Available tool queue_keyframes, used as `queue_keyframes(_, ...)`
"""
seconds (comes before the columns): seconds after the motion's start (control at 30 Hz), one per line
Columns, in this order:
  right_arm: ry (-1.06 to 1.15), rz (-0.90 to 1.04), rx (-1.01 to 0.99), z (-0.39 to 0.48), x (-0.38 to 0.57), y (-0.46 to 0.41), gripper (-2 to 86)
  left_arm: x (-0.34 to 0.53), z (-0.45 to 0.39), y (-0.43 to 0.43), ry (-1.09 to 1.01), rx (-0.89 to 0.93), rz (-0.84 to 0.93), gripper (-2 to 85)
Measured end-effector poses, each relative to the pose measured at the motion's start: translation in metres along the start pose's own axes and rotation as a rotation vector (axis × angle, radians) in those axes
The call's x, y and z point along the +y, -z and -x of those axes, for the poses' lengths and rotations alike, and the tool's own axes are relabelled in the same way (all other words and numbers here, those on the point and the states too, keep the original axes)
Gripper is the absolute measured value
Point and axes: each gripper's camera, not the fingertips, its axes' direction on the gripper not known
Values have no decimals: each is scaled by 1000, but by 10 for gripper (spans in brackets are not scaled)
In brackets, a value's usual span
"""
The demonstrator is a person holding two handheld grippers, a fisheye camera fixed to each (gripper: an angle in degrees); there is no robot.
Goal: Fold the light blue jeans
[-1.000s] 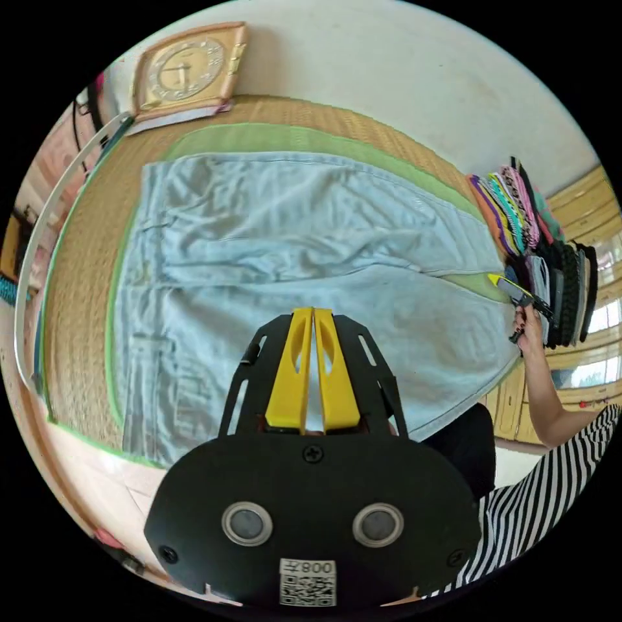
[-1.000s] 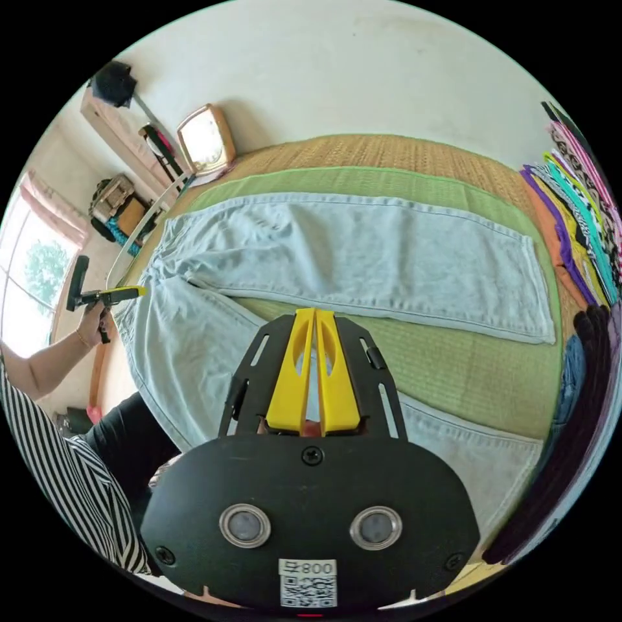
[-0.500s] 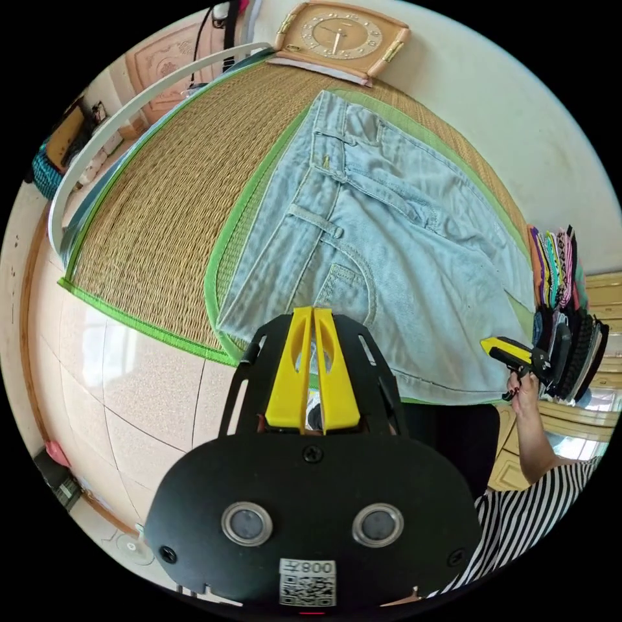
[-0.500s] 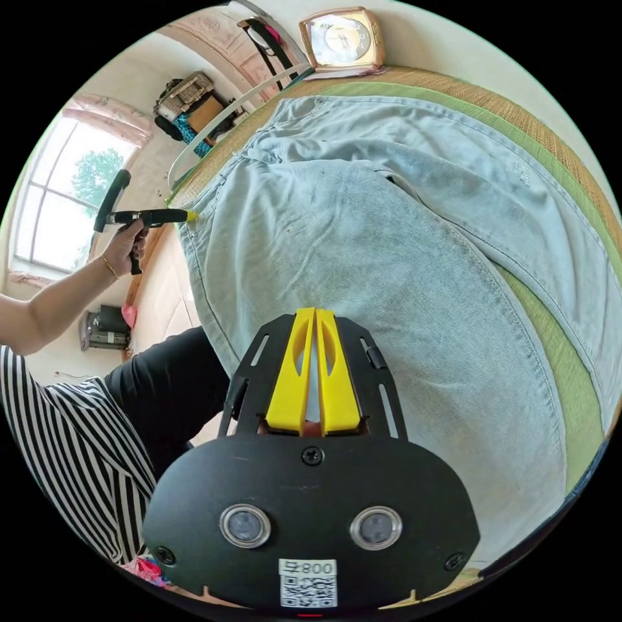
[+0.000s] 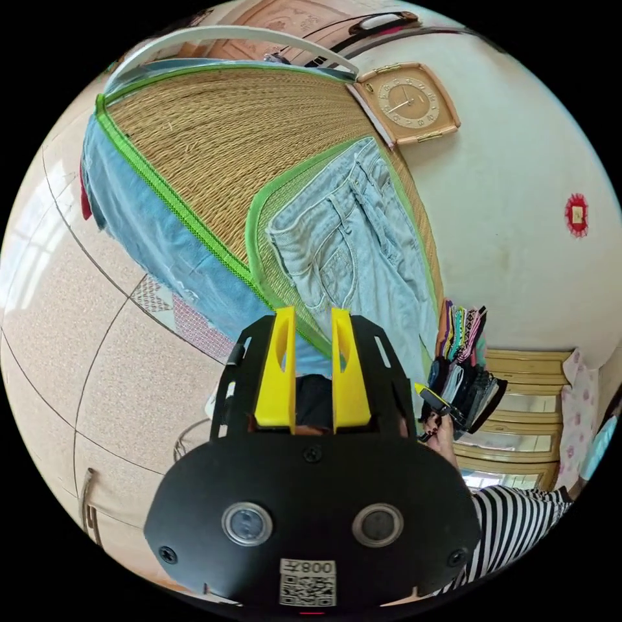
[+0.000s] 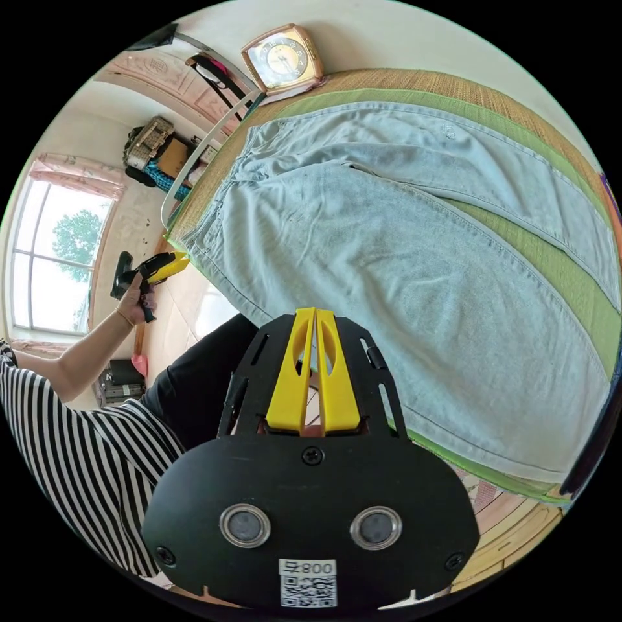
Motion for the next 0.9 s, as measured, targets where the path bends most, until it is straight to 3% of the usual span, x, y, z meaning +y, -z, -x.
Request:
queue_keyframes(0.57, -84, -60, 137, 56, 87, 22, 50, -12, 19, 68, 96, 139, 11, 75)
queue_keyframes(0.77, -52, -80, 126, 65, 58, 27, 52, -23, -23, 103, -61, 108, -72, 50)
queue_keyframes(0.9, 4, -111, 124, 63, 0, 37, 53, -57, -78, 103, -236, 105, -30, 38)
